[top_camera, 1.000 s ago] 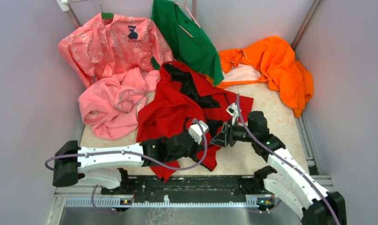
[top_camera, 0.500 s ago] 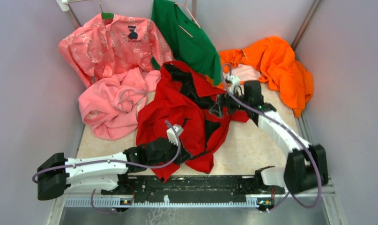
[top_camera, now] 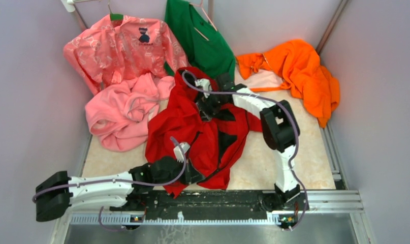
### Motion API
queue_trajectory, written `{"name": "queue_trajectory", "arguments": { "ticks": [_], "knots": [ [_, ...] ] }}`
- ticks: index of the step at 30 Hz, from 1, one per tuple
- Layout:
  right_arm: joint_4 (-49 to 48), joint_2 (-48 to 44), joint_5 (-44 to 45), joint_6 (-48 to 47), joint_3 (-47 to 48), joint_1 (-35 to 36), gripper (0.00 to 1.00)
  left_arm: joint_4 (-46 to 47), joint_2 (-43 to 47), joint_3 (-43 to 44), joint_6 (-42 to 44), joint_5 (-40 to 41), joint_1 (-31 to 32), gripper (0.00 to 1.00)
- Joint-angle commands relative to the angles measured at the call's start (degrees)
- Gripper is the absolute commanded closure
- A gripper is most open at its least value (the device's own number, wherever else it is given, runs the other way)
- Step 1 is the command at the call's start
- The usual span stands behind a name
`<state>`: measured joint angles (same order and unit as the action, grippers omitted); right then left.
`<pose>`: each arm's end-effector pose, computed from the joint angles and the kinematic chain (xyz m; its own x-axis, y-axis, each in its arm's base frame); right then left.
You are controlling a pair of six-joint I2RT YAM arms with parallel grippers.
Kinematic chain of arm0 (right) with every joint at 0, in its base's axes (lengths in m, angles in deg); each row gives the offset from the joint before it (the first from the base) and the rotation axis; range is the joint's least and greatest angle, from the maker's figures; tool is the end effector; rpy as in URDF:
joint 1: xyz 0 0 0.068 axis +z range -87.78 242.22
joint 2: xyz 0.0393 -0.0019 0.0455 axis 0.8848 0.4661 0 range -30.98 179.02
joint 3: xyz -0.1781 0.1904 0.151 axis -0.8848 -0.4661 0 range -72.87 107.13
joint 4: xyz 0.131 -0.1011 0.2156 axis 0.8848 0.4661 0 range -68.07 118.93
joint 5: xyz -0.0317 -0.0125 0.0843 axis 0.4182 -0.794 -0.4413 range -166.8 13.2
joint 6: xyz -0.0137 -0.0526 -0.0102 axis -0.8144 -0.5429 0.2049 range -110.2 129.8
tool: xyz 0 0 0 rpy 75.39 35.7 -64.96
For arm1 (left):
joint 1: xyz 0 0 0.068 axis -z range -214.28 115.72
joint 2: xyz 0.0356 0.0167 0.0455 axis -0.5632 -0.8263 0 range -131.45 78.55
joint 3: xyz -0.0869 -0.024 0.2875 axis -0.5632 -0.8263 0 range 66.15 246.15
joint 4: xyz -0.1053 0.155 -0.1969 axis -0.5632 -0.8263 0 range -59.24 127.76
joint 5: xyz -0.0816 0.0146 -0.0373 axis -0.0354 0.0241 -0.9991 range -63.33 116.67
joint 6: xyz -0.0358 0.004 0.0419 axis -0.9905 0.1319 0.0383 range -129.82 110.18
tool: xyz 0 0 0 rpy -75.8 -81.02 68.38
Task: Zip up the jacket
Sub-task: Adjust the jacket at the center of the board.
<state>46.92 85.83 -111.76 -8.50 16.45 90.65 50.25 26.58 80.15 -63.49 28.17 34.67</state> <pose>0.4039 0.2431 0.2272 -0.4434 -0.5328 -0.7208 -0.8808 0.4080 0.2403 0.0651 -0.1664 0.1863 -0.8364 -0.0693 -0.5438 0.4231 0.5492 -0.7207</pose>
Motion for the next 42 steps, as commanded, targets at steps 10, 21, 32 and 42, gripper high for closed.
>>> {"name": "queue_trajectory", "arguments": {
  "ticks": [10, 21, 32, 42],
  "knots": [
    [-8.41, 2.88, -0.75, 11.33, 12.89, -0.26, 0.97, -9.57, 6.23, 2.64, 1.50, 3.70, -3.24, 1.00],
    [-16.51, -8.84, -16.08, 32.97, 36.34, -17.54, 1.00, -42.06, -7.06, 45.07, 35.27, 7.58, -21.55, 1.00],
    [-10.80, -34.81, -22.30, 14.98, -25.03, -20.64, 0.44, -40.94, -14.34, 38.10, 33.60, -13.10, -21.48, 1.00],
    [12.52, -51.23, -24.93, -7.94, -31.10, -27.37, 0.30, -23.66, -12.44, 18.39, 16.25, -27.66, -21.32, 1.00]
  ]
}}
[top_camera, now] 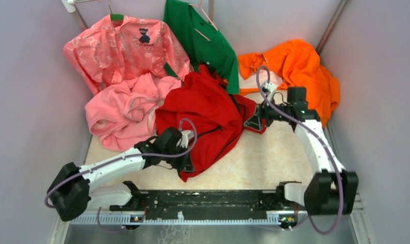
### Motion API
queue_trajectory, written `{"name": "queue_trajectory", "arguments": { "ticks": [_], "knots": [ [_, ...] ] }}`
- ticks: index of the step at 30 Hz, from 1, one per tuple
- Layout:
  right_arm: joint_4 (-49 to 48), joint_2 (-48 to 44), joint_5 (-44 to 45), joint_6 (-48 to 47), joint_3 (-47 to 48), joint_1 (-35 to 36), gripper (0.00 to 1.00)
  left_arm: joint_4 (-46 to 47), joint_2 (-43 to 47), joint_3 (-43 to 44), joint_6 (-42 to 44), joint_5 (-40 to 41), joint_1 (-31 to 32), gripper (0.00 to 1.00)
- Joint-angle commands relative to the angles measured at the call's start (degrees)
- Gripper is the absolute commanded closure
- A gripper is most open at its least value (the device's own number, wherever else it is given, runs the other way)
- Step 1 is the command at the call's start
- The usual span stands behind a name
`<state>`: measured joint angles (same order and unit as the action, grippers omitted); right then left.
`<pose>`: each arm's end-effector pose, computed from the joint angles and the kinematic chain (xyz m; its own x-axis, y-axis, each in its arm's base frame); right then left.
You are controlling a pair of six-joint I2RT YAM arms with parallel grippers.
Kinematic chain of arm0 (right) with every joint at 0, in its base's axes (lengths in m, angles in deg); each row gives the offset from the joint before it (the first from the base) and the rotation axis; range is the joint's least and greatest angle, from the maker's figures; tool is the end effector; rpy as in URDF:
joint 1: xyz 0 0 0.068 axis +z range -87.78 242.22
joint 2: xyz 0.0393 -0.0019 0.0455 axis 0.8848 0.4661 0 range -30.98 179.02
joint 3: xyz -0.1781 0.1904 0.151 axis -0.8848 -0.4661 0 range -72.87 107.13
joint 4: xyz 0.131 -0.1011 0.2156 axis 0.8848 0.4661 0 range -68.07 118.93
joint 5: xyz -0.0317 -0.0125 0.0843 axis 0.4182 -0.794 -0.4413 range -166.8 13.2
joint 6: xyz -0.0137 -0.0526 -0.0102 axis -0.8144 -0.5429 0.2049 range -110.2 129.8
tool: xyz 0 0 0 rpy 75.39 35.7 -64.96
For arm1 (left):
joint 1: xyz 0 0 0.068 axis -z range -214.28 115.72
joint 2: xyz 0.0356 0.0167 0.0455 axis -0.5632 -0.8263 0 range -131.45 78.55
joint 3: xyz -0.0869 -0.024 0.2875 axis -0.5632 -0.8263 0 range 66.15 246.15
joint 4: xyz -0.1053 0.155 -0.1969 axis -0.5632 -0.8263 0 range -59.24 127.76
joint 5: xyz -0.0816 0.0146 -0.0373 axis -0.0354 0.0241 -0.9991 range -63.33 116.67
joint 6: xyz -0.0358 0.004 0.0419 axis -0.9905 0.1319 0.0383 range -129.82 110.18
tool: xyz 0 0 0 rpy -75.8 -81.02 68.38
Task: Zip up the jacket
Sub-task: Adjust the jacket at the center of the board, then zip the zipper on the jacket.
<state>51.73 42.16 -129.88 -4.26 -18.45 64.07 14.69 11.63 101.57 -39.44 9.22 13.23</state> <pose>0.2595 0.0384 0.2965 -0.5932 -0.1653 -0.7879 -0.7141 0.5600 0.4202 0.1391 -0.1686 0.2112 -0.8842 0.2671 -0.3832 0.4415 0.7457 -0.4990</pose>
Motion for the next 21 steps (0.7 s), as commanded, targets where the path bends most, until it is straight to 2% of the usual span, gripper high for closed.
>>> {"name": "queue_trajectory", "arguments": {
  "ticks": [1, 3, 4, 6, 7, 10, 13, 14, 16, 21],
  "knots": [
    [9.96, -7.70, -11.69, -13.96, 3.78, -0.79, 0.30, 14.17, 2.83, -4.20, -9.16, -10.10, 0.13, 1.00],
    [16.60, -7.56, -22.18, -19.91, 2.56, 0.15, 0.31, 17.95, 3.76, -5.86, -10.94, -11.37, 0.17, 1.00],
    [19.05, -7.34, -24.61, -22.71, 1.60, 1.98, 0.32, 18.77, 4.64, -6.54, -11.67, -10.96, 0.14, 1.00],
    [19.65, -7.23, -23.11, -26.14, 0.02, 7.91, 0.34, 20.20, 7.78, -7.71, -13.44, -8.21, 0.05, 1.00],
    [16.53, -7.31, -20.56, -23.88, -1.30, 11.61, 0.36, 21.70, 9.66, -8.66, -14.73, -6.64, 0.04, 1.00],
    [4.27, -6.90, -17.39, -12.37, -7.69, 19.09, 0.45, 26.61, 15.74, -12.85, -18.62, -2.90, 0.04, 1.00],
    [-13.85, -5.89, -18.85, 4.15, -15.43, 22.10, 0.64, 27.57, 18.93, -15.76, -21.84, -1.72, 0.05, 1.00],
    [-20.11, -5.53, -17.37, 9.96, -17.61, 22.67, 0.66, 29.99, 19.61, -17.24, -23.39, -2.20, 0.09, 1.00],
    [-26.66, -3.68, -13.27, 18.24, -19.54, 24.34, 0.67, 35.72, 19.93, -19.78, -25.98, -2.83, 0.18, 1.00],
    [-39.01, 1.33, -6.37, 39.05, -21.80, 26.59, 0.67, 38.68, 16.19, -19.28, -26.54, -2.19, 1.53, 1.00]
  ]
}}
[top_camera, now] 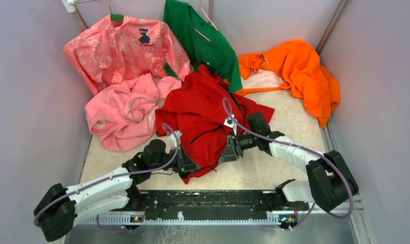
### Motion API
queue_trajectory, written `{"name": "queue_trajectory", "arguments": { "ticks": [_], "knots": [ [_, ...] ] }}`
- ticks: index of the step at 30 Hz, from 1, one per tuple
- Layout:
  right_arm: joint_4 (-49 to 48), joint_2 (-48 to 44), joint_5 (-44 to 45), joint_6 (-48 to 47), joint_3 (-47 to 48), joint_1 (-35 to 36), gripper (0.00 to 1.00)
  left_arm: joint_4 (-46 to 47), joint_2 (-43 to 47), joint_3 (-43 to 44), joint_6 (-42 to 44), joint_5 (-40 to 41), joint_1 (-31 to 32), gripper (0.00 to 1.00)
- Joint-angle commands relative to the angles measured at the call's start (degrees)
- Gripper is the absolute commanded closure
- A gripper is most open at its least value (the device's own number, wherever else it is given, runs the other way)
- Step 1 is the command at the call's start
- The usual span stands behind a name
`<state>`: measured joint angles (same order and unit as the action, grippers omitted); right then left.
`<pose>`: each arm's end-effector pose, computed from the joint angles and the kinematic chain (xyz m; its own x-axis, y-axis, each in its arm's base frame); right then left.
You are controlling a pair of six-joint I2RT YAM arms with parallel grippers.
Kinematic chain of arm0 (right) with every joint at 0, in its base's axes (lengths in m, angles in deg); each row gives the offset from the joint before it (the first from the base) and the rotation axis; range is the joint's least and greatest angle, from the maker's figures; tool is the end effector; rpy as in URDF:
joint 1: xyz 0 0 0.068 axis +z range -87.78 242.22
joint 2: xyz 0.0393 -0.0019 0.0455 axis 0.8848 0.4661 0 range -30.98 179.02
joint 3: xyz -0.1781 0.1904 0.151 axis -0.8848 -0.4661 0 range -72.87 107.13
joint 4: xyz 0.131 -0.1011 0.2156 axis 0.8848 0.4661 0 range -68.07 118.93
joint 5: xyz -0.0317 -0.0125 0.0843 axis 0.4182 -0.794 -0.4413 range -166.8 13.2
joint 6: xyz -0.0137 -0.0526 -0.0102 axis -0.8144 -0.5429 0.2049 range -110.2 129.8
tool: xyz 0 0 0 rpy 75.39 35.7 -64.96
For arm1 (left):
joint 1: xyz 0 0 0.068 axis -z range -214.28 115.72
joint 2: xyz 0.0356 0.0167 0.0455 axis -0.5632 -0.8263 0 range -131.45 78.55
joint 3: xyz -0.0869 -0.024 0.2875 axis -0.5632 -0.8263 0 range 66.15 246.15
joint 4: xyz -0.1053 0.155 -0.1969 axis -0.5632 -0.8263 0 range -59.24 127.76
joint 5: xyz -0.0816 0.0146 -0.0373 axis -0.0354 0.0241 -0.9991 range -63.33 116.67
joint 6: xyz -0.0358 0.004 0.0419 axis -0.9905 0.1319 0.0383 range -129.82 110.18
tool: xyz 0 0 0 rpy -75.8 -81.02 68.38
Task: Zip up the jacket
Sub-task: Zip the zipper on the jacket.
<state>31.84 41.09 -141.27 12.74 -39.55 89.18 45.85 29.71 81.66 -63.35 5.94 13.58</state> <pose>0.1865 0.1329 0.2114 -0.7056 -0.3343 -0.6248 -0.6913 0.1313 0.7105 0.1059 -0.1369 0.1972 -0.9005 -0.1259 -0.4162 0.3097 0.4861 -0.8172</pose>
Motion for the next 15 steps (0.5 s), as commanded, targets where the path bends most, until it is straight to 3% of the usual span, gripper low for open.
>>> {"name": "queue_trajectory", "arguments": {
  "ticks": [1, 4, 9, 15],
  "knots": [
    [-20.08, 3.46, 5.85, 24.84, -1.09, 1.65, 0.67, 7.72, -2.60, 1.19, -2.50, 1.76, 1.64, 1.00],
    [-17.17, 6.00, 8.47, 27.28, -0.84, 1.78, 0.66, 7.97, -3.64, 2.27, -2.55, 4.11, 3.38, 1.00],
    [-4.89, 6.48, 10.82, 14.72, 1.96, 1.87, 0.64, 10.42, -3.60, 0.15, -3.27, 6.12, 4.69, 1.00],
    [-10.22, 2.40, 5.14, 1.68, -3.68, 1.95, 0.61, 9.45, 0.77, -1.35, -3.85, 7.67, 4.79, 1.00]
  ]
}}
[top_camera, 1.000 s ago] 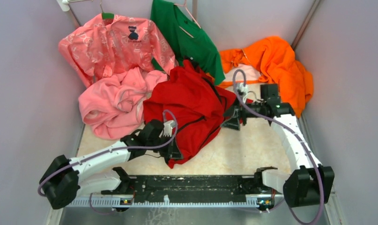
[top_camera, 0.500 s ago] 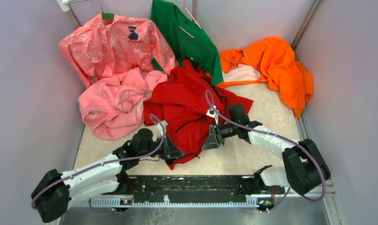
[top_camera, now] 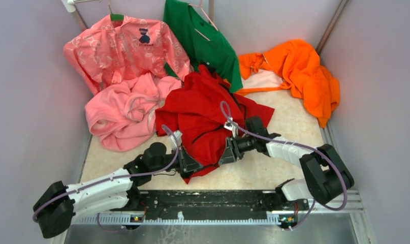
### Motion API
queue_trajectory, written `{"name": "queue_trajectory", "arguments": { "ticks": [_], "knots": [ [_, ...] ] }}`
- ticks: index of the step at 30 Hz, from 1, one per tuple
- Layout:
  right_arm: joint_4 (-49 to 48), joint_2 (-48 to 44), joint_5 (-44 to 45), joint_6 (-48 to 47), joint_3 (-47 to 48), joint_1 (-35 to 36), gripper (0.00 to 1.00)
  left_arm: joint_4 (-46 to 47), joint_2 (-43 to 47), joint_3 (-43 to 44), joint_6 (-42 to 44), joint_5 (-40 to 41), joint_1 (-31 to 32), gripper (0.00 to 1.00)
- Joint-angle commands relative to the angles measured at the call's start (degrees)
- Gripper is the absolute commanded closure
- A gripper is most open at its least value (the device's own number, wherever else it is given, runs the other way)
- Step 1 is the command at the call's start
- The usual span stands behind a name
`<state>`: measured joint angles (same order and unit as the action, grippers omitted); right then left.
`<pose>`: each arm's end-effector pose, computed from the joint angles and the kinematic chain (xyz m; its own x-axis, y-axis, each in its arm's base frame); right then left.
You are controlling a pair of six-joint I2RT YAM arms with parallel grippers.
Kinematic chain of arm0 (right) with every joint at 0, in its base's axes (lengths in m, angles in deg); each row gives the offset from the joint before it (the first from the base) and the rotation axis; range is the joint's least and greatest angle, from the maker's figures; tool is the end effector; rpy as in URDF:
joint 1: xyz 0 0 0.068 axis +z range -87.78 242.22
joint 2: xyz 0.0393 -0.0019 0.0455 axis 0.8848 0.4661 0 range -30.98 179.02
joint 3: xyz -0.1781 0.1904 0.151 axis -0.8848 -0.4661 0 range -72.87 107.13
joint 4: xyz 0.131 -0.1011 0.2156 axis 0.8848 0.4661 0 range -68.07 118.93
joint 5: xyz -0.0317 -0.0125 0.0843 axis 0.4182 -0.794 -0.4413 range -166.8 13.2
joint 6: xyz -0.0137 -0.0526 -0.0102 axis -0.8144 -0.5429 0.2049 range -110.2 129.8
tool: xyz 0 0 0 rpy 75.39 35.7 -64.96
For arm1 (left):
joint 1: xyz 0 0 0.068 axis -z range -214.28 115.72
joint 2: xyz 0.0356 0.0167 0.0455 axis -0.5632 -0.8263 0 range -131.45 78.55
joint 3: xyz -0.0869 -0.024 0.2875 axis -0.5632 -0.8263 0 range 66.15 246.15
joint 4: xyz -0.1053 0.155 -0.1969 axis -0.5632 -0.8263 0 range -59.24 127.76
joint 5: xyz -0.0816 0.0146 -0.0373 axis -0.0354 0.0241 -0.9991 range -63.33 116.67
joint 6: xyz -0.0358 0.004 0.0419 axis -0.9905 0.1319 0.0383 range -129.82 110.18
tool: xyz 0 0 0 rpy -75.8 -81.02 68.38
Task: Zip up the jacket
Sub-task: Zip the zipper on the jacket.
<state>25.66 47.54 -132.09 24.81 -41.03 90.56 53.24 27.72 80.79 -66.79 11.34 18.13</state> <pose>0.1981 0.1419 0.1823 -0.8446 -0.2881 -0.4513 -0.5307 0.3387 0.7769 0.1018 -0.1486 0.1991 -0.8848 -0.1763 -0.4314 0.3178 0.4488 -0.8352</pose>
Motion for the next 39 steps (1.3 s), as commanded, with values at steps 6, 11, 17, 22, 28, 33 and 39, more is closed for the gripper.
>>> {"name": "queue_trajectory", "arguments": {
  "ticks": [6, 11, 17, 22, 28, 33, 39],
  "knots": [
    [-10.13, -3.78, -1.58, -10.57, -3.07, 2.86, 0.57, 2.03, 0.54, 1.84, 0.88, 0.55, 0.24, 1.00],
    [-14.33, -2.72, 0.69, -11.77, -3.68, 4.36, 0.55, 1.31, -0.55, 3.55, 1.33, -0.48, 0.25, 1.00],
    [-13.32, -2.55, 1.94, -14.24, -4.15, 7.18, 0.53, 1.01, -0.12, 3.63, 1.16, -0.18, 0.24, 1.00],
    [-13.41, -1.68, 4.10, -13.37, -4.51, 8.70, 0.53, 1.49, 0.16, 3.58, 0.68, -0.05, 0.24, 1.00],
    [-16.30, -0.56, 6.34, -10.05, -5.11, 9.44, 0.56, 2.15, 0.96, 3.05, 0.13, 0.06, 0.24, 1.00],
    [-18.88, 0.19, 7.43, -7.58, -5.11, 10.07, 0.63, 2.83, 0.73, 3.12, -0.15, -0.13, 0.24, 1.00],
    [-19.63, -0.23, 6.30, -7.62, -5.03, 10.07, 0.89, 2.20, 1.20, 3.20, -0.25, -0.10, 0.24, 1.00]
  ]
}}
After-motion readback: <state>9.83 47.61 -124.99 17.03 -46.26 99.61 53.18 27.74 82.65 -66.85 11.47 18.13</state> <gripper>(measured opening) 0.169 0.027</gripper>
